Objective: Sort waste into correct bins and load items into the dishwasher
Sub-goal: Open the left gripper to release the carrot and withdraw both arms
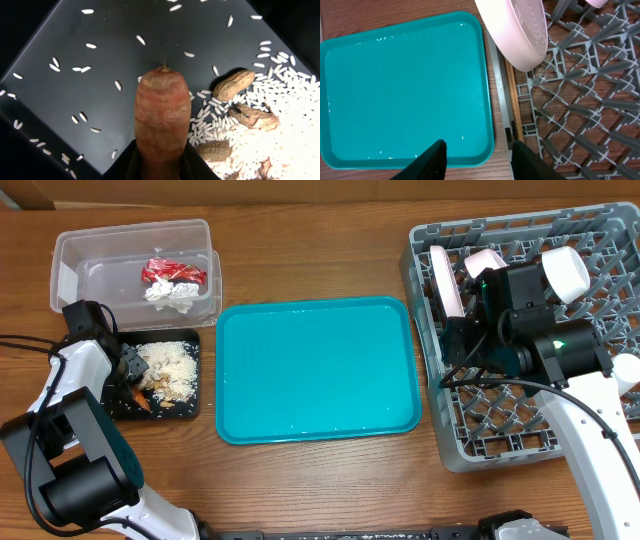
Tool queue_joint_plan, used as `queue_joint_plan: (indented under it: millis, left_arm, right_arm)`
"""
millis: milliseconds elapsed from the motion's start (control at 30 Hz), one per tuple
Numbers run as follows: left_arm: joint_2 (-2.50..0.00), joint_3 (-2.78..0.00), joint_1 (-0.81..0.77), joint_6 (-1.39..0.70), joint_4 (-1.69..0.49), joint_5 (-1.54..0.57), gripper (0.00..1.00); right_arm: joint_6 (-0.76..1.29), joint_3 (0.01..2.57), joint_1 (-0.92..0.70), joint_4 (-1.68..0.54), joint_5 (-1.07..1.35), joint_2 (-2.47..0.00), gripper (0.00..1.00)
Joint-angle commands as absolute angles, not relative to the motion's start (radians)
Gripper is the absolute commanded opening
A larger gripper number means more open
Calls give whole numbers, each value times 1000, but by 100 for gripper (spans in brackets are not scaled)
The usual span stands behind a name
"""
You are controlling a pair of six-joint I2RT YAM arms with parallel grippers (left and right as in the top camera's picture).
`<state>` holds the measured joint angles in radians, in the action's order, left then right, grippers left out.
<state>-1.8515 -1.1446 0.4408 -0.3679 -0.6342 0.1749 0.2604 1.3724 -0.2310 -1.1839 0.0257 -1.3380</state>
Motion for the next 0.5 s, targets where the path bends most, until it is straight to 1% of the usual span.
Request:
queue_joint_plan:
  millis: [0, 67, 100, 167, 233, 467]
  left_arm:
    - [-1844, -1134, 445, -382, -628, 198, 25]
    - [-1844, -1134, 445, -382, -629, 197, 28]
    - [-1844, -1134, 445, -382, -630, 197, 31]
    - [-1844, -1134, 445, -382, -630, 197, 42]
    - [-1844, -1134, 445, -382, -630, 197, 45]
    - [-1833, -1156, 444, -382, -657, 183, 48]
  right_arm:
    - [254, 1374, -234, -1183, 20, -1336, 44]
    - [254, 1374, -234, -1183, 20, -1336, 45]
    - [254, 1374, -235, -1184, 20, -1336, 45]
    - [254, 1374, -234, -1185, 20, -1336, 45]
    - [254, 1374, -234, -1185, 20, -1336, 45]
    - [254, 1374, -234, -1183, 20, -1336, 45]
